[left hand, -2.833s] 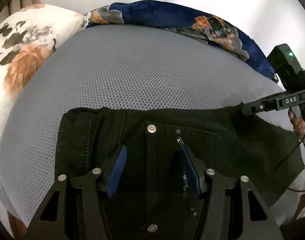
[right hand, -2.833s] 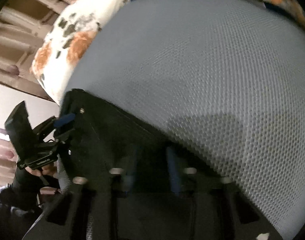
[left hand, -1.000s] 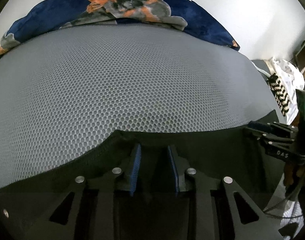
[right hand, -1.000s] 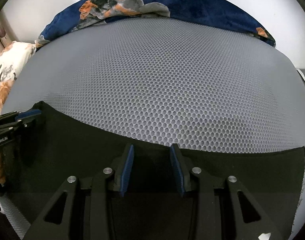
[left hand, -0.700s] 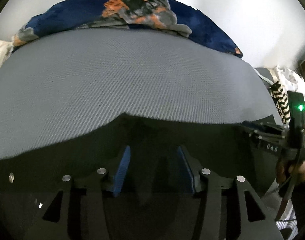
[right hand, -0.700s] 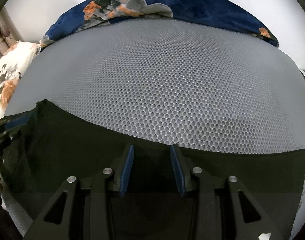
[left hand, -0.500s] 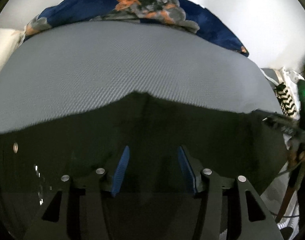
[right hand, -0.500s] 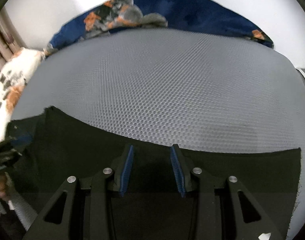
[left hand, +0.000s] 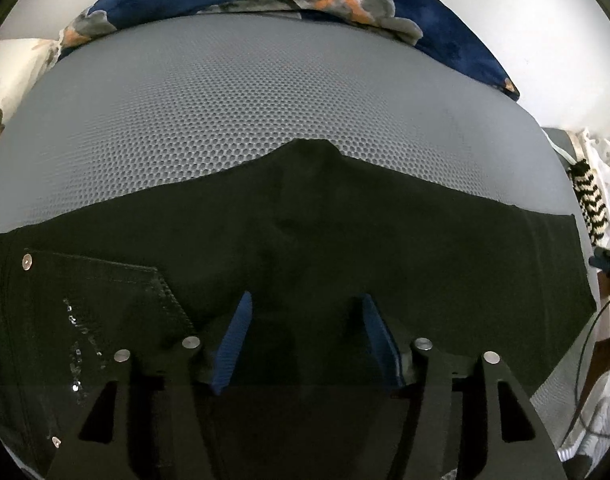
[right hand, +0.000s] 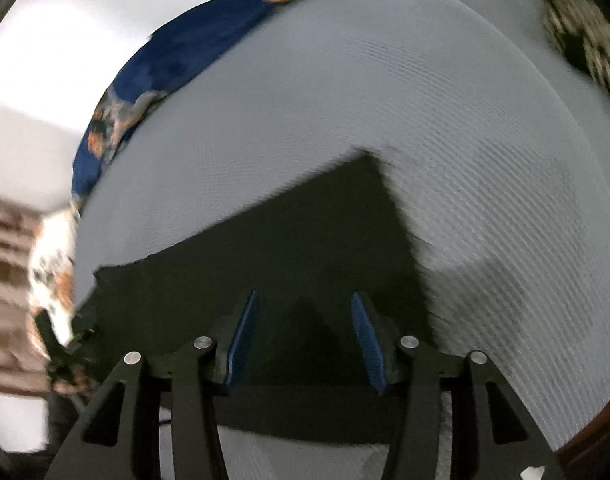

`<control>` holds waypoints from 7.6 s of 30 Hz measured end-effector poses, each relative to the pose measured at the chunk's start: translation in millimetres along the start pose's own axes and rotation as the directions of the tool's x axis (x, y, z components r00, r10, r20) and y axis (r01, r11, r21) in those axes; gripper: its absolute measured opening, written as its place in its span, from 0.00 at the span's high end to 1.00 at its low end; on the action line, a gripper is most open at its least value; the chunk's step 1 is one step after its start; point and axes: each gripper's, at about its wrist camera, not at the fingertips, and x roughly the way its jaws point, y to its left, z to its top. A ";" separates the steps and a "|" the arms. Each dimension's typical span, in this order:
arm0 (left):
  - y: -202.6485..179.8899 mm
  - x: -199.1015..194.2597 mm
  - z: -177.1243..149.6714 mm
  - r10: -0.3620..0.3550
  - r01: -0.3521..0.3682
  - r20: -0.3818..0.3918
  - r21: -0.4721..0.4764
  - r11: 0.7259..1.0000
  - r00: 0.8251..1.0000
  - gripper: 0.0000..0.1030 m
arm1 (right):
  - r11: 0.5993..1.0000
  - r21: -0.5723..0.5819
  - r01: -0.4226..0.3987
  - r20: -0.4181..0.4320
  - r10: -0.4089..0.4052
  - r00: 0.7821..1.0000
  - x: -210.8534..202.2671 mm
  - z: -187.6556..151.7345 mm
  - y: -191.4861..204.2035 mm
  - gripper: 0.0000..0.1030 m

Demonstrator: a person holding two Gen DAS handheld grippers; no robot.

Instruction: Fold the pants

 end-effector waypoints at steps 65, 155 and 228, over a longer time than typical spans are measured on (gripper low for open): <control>35.6 -77.3 -26.9 -0.145 0.148 0.162 -0.012 0.989 0.976 0.32 | 0.885 -0.413 -0.216 -0.294 0.095 0.951 180.1 -85.4 357.4 0.95; -38.5 -44.4 8.4 -0.107 0.098 0.069 0.131 0.987 0.992 0.58 | 0.902 -0.395 0.173 0.084 -0.152 0.985 123.6 -43.1 295.6 0.56; 244.7 -95.3 -74.9 -0.156 0.157 0.029 -0.279 0.947 0.987 0.34 | 0.790 -0.612 0.043 -0.156 -0.174 0.972 230.2 -140.0 506.1 0.50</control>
